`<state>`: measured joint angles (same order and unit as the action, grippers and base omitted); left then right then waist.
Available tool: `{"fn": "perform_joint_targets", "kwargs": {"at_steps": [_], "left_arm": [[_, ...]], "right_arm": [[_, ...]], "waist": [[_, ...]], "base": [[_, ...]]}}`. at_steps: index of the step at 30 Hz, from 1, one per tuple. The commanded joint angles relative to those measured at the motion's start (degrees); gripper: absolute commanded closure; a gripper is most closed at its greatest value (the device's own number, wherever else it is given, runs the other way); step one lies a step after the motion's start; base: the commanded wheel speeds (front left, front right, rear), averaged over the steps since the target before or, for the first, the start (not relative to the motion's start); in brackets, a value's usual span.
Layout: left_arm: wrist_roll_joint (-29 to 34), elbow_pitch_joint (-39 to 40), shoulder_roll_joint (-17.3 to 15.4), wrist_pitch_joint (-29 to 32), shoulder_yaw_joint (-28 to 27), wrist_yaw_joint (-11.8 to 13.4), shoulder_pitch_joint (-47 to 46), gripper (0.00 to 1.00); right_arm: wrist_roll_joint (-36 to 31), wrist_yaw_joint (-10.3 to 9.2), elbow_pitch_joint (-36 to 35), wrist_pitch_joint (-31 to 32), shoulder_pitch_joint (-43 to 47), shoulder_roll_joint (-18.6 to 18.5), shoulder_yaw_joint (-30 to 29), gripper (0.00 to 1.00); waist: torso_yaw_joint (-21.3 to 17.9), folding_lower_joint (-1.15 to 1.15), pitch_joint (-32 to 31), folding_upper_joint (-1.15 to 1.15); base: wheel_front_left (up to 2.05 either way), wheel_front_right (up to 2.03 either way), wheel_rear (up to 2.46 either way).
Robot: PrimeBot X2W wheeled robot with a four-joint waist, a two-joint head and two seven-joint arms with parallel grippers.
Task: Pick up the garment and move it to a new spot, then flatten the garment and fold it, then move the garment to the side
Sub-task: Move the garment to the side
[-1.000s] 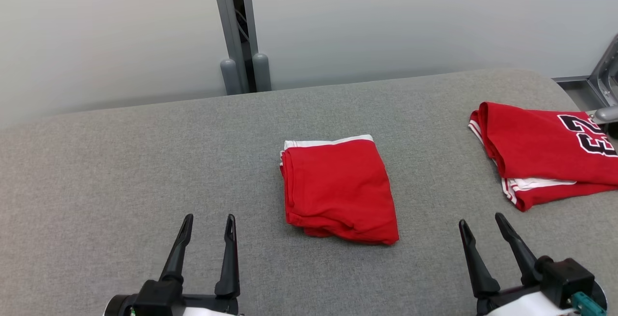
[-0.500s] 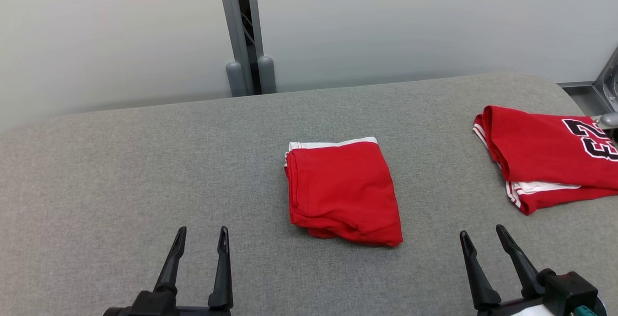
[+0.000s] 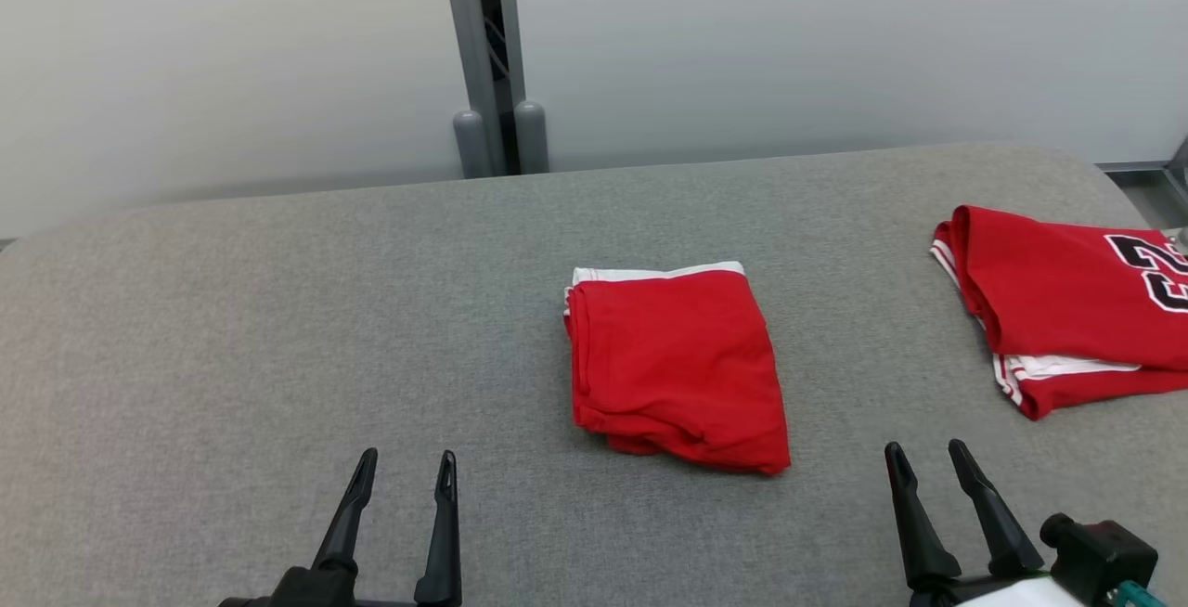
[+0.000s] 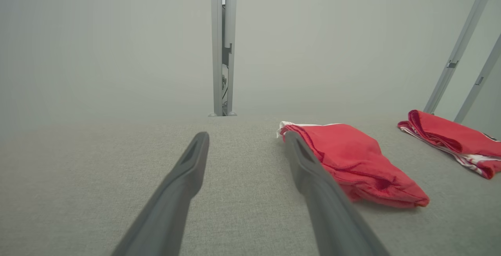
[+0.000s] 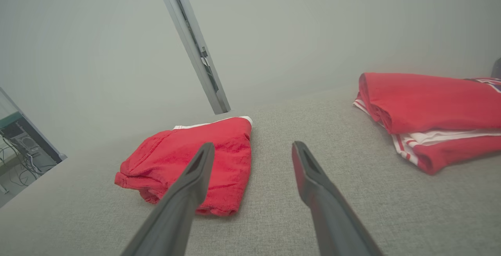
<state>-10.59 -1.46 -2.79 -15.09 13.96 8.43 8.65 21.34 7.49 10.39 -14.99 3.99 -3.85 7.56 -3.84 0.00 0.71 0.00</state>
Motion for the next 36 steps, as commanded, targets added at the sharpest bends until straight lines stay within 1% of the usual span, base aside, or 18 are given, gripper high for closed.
{"fn": "perform_joint_targets", "kwargs": {"at_steps": [1, 4, 10, 12, 15, 18, 23, 27, 33, 36], "left_arm": [[0.4, -0.1, -0.2, 0.0, 0.0, -0.3, -0.8, 0.0], [0.7, -0.1, -0.2, 0.0, 0.7, -0.8, -1.5, 0.0], [0.8, 0.0, -0.2, 0.0, 2.6, -1.0, -3.9, 0.0], [0.9, -0.4, -0.2, 0.0, 3.3, -1.2, -4.6, 0.0], [1.0, -0.8, -0.2, 0.0, 3.9, -1.4, -5.8, 0.0], [1.1, -1.1, -0.2, 0.0, 4.4, -1.5, -6.7, 0.0], [1.3, -1.2, -0.2, 0.0, 5.0, -1.6, -8.1, 0.0], [1.5, -1.0, -0.2, 0.0, 5.5, -1.6, -9.1, 0.0], [1.5, -0.7, -0.2, 0.0, 6.2, -1.4, -10.6, 0.0], [1.4, -0.7, -0.2, 0.0, 6.6, -1.2, -11.2, 0.0]], "right_arm": [[1.7, 0.0, 0.6, -0.3, -1.1, 0.0, 0.2, 0.0], [7.9, 0.0, 3.6, -0.3, -4.1, -0.1, 1.5, 0.0], [20.0, 0.0, 11.7, -0.3, -13.4, -3.8, 4.8, 0.0], [24.6, 0.0, 14.6, 0.0, -16.4, -5.0, 6.9, 0.0], [31.5, 0.0, 17.9, 2.4, -20.6, -7.4, 11.0, 0.0], [36.3, 0.0, 21.3, 3.7, -23.7, -9.2, 14.3, 0.0], [41.5, 0.0, 26.2, 4.0, -28.0, -11.3, 18.7, 0.0], [44.5, 0.0, 28.3, 3.6, -30.7, -12.5, 21.9, 0.0], [47.1, 0.0, 31.3, 2.8, -33.9, -13.8, 24.5, 0.0], [48.9, 0.01, 32.9, 3.5, -35.4, -14.2, 26.3, 0.0]], "waist": [[0.6, 0.0, 0.5, 0.0], [1.9, 0.0, 1.7, 0.0], [5.2, 0.0, 5.3, 0.0], [6.3, 0.0, 6.2, 0.0], [7.4, 0.0, 7.4, 0.0], [8.4, 0.0, 8.3, 0.0], [9.6, 0.0, 9.7, 0.0], [10.5, 0.0, 11.1, 0.0], [11.3, 0.0, 12.8, 0.0], [11.8, 0.0, 13.5, 0.0]], "base": [[0.0, 0.0, 0.0], [0.0, 0.0, 0.0], [0.0, 0.0, 0.0], [0.0, 0.0, 0.0], [0.0, 0.0, 0.0], [0.0, 0.0, 0.0], [0.0, 0.0, 0.0], [0.0, 0.0, 0.0], [0.0, 0.0, 0.0], [0.0, 0.0, 0.0]]}}
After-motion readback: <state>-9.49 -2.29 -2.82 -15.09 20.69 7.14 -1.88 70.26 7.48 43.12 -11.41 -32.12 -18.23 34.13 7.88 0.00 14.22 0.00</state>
